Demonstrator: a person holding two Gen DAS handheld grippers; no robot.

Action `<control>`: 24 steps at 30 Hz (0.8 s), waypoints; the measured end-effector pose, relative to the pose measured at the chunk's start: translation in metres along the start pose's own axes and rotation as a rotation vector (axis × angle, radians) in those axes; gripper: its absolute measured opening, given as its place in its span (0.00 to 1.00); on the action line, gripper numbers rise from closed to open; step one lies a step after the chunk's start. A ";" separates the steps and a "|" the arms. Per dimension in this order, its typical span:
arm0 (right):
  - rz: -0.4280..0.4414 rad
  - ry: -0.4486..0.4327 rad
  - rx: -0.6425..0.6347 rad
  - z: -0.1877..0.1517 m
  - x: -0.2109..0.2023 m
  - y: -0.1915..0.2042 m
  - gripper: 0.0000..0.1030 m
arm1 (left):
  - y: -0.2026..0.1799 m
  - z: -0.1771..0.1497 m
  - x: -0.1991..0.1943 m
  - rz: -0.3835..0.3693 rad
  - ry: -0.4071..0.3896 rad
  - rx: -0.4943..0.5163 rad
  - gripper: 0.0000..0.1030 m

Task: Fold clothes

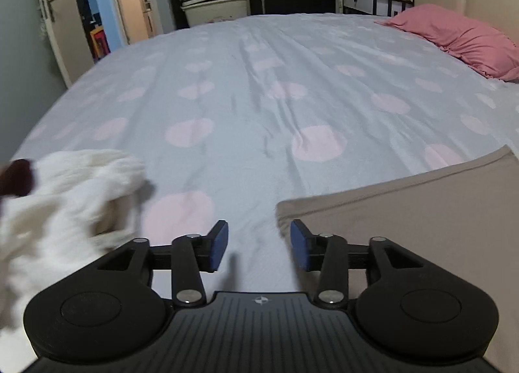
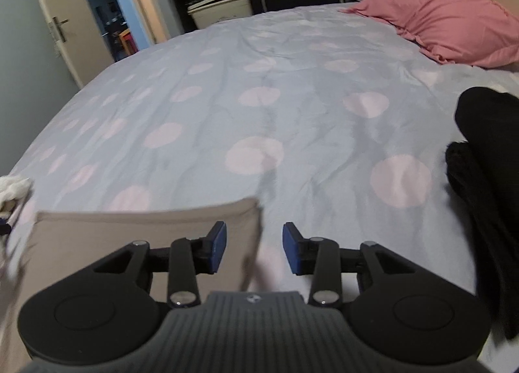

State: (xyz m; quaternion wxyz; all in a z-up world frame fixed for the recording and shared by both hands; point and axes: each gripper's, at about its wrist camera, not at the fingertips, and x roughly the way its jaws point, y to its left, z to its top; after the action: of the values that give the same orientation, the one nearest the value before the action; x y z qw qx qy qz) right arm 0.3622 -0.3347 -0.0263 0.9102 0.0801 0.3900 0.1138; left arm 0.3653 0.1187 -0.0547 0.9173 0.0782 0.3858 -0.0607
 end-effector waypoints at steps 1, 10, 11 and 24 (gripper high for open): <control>0.012 0.007 -0.007 -0.006 -0.011 0.005 0.41 | 0.003 -0.003 -0.013 -0.003 0.000 -0.005 0.41; 0.168 0.084 -0.083 -0.095 -0.121 0.064 0.48 | 0.042 -0.061 -0.151 0.084 0.022 -0.006 0.41; 0.182 0.091 -0.097 -0.106 -0.131 0.071 0.49 | 0.049 -0.069 -0.166 0.100 0.026 -0.011 0.42; 0.192 0.147 -0.195 -0.215 -0.185 0.129 0.53 | 0.153 -0.155 -0.275 0.443 0.015 -0.272 0.52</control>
State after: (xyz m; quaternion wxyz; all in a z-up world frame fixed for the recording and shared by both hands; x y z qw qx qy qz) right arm 0.0630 -0.2483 -0.0143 0.8675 0.0198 0.4333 0.2434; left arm 0.0920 0.3122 0.0506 0.9074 0.0372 0.3706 0.1944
